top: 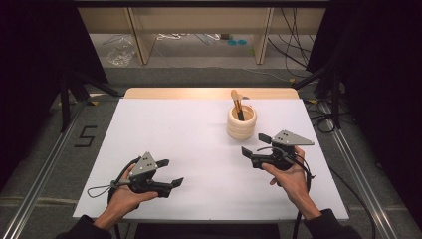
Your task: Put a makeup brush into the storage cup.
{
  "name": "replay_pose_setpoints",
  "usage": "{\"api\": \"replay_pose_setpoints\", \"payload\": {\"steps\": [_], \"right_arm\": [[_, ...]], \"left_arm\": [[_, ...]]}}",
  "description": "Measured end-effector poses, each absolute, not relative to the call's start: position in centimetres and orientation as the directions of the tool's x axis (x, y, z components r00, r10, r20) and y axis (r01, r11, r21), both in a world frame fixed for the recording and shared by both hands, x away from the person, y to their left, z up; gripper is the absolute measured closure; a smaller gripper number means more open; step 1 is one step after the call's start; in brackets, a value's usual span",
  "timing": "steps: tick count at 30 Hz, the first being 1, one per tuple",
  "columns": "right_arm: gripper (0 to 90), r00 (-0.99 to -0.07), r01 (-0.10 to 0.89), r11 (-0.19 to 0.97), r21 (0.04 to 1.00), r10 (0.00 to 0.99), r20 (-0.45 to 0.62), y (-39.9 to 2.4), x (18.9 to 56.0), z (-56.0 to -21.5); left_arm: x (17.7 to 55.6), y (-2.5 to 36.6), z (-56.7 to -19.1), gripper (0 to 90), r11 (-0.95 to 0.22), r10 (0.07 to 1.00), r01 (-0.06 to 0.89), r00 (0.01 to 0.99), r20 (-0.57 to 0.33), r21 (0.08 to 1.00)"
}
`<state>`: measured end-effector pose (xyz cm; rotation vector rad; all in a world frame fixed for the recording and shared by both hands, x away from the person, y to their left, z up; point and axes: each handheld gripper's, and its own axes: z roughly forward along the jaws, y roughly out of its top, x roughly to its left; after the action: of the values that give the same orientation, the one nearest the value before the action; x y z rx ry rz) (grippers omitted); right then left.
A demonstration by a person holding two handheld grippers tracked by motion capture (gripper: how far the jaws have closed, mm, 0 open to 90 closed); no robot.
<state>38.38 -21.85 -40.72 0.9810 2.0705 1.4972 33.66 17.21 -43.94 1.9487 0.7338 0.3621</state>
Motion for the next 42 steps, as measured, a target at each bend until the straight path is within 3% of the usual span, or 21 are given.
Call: {"api": "replay_pose_setpoints", "payload": {"steps": [39,40,42], "right_arm": [[18.4,-0.676,0.356,0.206,0.911,0.73,0.099,-22.3,34.9,-42.8],[18.4,-0.676,0.326,0.205,0.923,0.733,0.075,-22.4,35.0,-42.9],[18.2,-0.668,0.363,0.219,0.906,0.738,0.089,-22.6,34.6,-42.7]], "left_arm": [[33.5,17.2,-43.9,20.6,-0.31,0.64,0.352,0.764,-0.079,0.883],[33.5,17.2,-43.9,20.6,-0.31,0.64,0.351,0.765,-0.079,0.883],[33.5,17.2,-43.9,20.6,-0.314,0.643,0.352,0.762,-0.075,0.882]]}}
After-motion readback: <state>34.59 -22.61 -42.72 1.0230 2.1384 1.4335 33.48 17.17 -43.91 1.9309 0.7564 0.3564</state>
